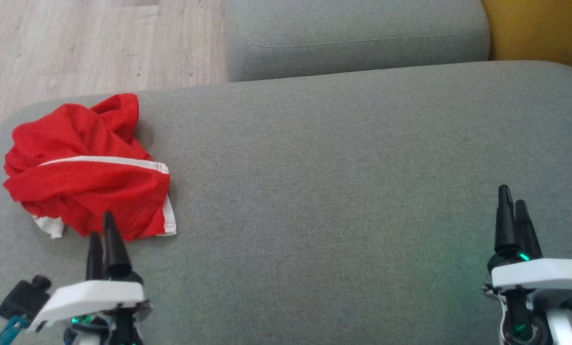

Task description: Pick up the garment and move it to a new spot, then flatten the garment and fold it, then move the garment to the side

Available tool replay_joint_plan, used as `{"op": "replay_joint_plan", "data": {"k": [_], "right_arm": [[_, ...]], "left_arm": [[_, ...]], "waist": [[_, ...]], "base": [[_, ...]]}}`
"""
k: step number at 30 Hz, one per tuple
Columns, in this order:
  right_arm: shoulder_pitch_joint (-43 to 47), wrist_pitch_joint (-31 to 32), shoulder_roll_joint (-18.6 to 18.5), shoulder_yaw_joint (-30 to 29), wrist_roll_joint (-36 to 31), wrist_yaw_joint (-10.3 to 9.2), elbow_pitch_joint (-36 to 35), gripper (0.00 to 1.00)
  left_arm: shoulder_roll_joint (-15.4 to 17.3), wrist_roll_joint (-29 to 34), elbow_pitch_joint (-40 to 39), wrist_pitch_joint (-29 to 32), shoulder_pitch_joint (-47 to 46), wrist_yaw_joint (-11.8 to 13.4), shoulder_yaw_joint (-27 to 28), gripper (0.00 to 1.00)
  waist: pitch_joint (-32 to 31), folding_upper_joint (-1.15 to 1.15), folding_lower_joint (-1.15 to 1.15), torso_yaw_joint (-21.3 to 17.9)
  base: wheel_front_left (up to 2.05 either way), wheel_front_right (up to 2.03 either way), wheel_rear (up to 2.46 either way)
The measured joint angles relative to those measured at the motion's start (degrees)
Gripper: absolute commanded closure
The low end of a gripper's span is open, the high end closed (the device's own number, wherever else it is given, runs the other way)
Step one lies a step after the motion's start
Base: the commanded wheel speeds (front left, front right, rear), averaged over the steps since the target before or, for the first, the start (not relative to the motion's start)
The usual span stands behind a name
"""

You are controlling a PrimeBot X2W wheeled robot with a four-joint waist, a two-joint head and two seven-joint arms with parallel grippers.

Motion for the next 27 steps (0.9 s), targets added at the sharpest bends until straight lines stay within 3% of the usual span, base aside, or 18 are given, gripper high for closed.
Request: {"op": "replay_joint_plan", "data": {"k": [10, 27], "right_arm": [[0.0, -1.8, 0.0, 2.3, -10.9, 0.0, -1.5, 0.0], [0.0, -4.5, 0.0, 4.8, -26.5, 0.0, -2.4, 0.0]], "left_arm": [[0.1, 13.8, -2.2, -1.9, -0.1, 0.0, -4.1, 0.0], [1.9, 28.1, -3.5, -4.9, -0.8, 2.0, -10.8, 0.0]], "waist": [[0.2, 0.0, 0.0, -0.4], [0.2, 0.0, 0.0, -1.1]], "base": [[0.0, 0.0, 0.0], [0.0, 0.0, 0.0]]}}
